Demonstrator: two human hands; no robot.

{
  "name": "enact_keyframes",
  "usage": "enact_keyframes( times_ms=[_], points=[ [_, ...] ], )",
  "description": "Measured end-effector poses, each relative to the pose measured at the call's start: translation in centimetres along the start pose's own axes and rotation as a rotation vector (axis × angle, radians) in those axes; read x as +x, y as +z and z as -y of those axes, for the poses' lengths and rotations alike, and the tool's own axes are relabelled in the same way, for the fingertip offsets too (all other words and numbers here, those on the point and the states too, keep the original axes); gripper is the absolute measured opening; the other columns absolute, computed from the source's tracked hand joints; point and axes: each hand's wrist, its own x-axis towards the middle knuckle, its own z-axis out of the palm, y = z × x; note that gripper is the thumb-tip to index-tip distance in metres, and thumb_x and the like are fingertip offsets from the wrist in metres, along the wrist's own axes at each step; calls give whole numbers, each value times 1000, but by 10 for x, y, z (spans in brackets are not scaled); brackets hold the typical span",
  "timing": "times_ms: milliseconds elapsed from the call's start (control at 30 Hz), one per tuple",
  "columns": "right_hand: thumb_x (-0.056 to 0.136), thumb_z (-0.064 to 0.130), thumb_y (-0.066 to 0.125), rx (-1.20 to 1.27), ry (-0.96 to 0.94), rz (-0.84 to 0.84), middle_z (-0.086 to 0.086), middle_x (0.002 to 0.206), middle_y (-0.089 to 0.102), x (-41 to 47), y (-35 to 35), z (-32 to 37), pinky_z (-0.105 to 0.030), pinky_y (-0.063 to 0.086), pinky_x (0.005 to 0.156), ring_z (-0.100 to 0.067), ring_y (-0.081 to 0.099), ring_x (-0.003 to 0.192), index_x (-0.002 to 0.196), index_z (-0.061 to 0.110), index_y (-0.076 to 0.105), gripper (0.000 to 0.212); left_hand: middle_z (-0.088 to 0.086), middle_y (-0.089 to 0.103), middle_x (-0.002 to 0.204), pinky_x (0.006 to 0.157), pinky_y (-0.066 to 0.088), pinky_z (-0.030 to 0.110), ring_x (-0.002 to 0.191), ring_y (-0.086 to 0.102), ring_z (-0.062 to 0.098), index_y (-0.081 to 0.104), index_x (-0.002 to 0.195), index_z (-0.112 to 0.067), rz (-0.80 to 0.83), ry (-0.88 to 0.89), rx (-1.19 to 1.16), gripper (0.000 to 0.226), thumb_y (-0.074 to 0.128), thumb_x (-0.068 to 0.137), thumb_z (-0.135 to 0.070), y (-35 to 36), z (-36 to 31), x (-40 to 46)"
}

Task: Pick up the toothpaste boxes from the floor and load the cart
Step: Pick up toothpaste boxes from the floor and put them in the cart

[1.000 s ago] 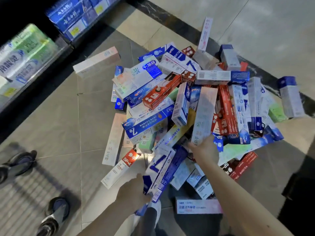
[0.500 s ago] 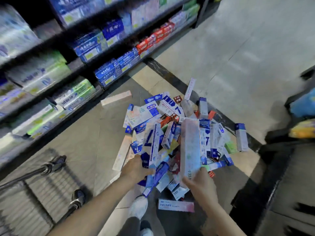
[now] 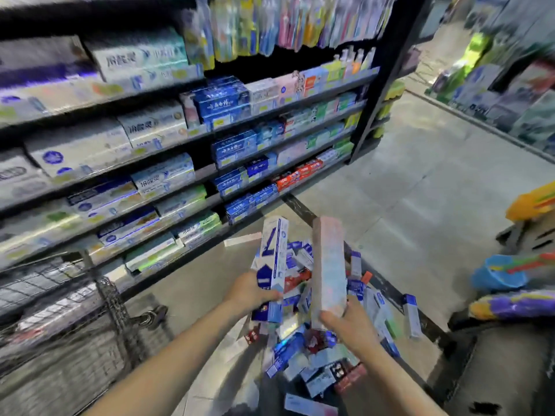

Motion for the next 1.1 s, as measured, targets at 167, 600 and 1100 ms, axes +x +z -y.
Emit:
enact_keyframes(
  times_ms=[167, 600, 1100],
  points=[
    [59, 45, 69, -26, -159, 24, 5, 106, 65, -16, 27, 63, -34, 55, 74, -15, 64, 93, 115, 22, 52, 63, 6, 70, 100, 73, 52, 28, 83, 64, 19, 59, 82, -19, -144, -15, -70, 25, 79, 74, -31, -66, 14, -49],
    [69, 37, 74, -255, -437, 286, 2, 91, 65, -125, 240, 237, -25, 48, 63, -15, 63, 81, 103, 17, 61, 41, 1, 66, 90, 66, 47, 26, 82, 61, 17, 61, 80, -21, -470, -174, -185, 27, 77, 73, -42, -250, 212, -208],
    [82, 22, 69, -479, -371, 685, 4, 92, 65, -258, 546, 277, -18, 51, 67, -11, 61, 82, 80, 27, 54, 16, 0, 60, 84, 61, 41, 23, 73, 59, 16, 63, 97, -14, -491, -559, -193, 46, 72, 72, -52, -344, 509, -342]
  ],
)
